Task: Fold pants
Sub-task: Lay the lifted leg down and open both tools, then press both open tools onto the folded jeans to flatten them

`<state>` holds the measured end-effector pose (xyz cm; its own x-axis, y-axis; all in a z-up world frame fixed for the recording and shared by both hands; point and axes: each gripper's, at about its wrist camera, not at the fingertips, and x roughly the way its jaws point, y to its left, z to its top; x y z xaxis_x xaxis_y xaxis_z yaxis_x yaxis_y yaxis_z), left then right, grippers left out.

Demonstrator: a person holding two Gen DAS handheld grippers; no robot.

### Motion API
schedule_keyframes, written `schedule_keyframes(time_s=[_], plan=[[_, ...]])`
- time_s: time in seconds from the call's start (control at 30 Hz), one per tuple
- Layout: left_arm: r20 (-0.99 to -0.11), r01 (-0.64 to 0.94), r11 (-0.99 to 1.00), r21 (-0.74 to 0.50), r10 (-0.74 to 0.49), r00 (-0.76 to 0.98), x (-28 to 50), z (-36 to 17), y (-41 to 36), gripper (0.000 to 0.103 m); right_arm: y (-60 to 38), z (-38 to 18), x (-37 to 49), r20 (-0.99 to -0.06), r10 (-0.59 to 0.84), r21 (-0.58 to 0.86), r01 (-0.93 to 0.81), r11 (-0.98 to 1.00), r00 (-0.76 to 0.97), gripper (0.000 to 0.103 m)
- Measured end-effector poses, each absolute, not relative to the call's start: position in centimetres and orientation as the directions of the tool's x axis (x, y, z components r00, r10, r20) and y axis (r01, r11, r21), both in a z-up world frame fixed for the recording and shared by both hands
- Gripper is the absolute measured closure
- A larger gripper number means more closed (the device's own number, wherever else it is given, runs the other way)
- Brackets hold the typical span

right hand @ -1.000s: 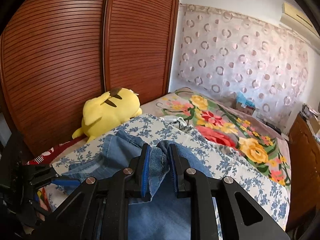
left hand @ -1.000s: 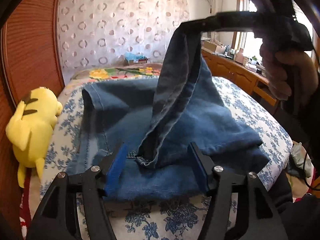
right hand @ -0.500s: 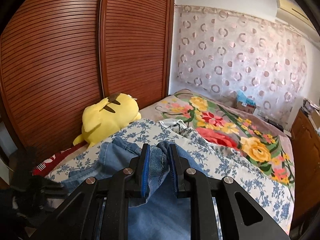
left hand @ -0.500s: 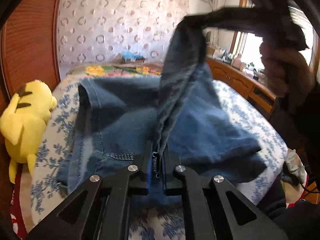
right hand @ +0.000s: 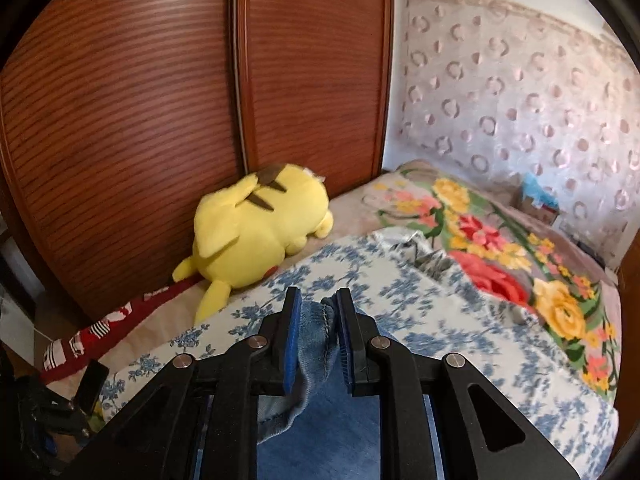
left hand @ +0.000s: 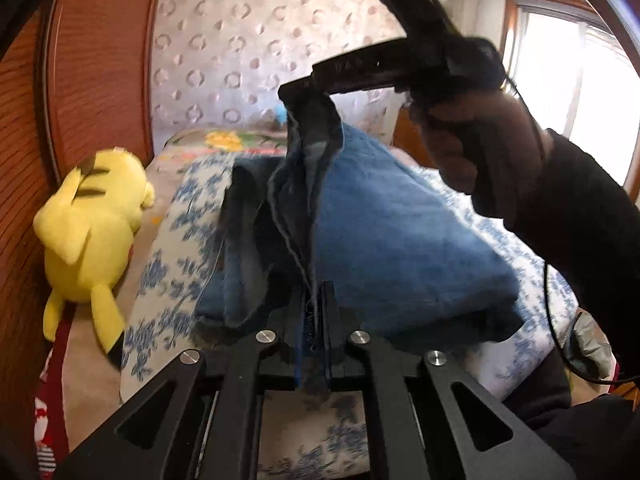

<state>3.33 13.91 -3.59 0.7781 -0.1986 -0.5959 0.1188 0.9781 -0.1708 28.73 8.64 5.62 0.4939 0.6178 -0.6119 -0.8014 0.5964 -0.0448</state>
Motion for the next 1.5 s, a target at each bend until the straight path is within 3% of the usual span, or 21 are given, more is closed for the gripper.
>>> schedule_keyframes(time_s=[0.07, 0.13, 0.2, 0.27, 0.33, 0.43, 0.83, 1.17, 1.5], plan=[[-0.615, 0.113, 0.979, -0.168, -0.194, 0.764, 3.6, -4.2, 14.2, 0.092, 8.6, 5.2, 29.2, -0.625, 0.621, -0.014, -0.802, 0.597, 0.473, 0.070], [-0.627, 0.105, 0.984, -0.142, -0.172, 0.759, 3.6, -4.7, 14.2, 0.090, 8.1, 5.4, 29.3, -0.616, 0.630, -0.009, -0.804, 0.595, 0.473, 0.053], [-0.628, 0.091, 0.987, -0.135, -0.156, 0.762, 3.6, -4.8, 14.4, 0.079, 7.6, 5.8, 29.3, -0.604, 0.636, -0.012, -0.803, 0.596, 0.480, 0.051], [-0.619, 0.084, 0.985, -0.149, -0.159, 0.769, 3.5, -4.6, 14.8, 0.059, 6.6, 6.2, 29.3, -0.595, 0.631, -0.023, -0.795, 0.606, 0.498, 0.050], [-0.610, 0.077, 0.986, -0.147, -0.152, 0.778, 3.7, -4.4, 15.0, 0.051, 5.3, 6.4, 29.2, -0.581, 0.639, -0.026, -0.796, 0.605, 0.505, 0.049], [-0.602, 0.066, 0.988, -0.137, -0.136, 0.787, 4.0, -3.9, 15.1, 0.028, 3.0, 6.0, 28.6, -0.578, 0.607, -0.045, -0.765, 0.643, 0.545, 0.049], [-0.590, 0.091, 0.988, -0.121, -0.146, 0.794, 5.5, -3.5, 12.9, 0.027, -6.8, 0.9, 24.4, -0.622, 0.477, -0.033, -0.629, 0.776, 0.621, 0.049], [-0.622, 0.115, 0.989, -0.095, -0.150, 0.768, 6.2, -4.7, 10.6, 0.027, -9.2, -0.6, 18.8, -0.646, 0.487, 0.027, -0.620, 0.784, 0.588, 0.049], [-0.661, 0.098, 0.992, -0.076, -0.124, 0.740, 6.9, -6.6, 10.5, 0.027, -9.0, -2.9, 17.1, -0.684, 0.424, -0.017, -0.594, 0.804, 0.593, 0.049]])
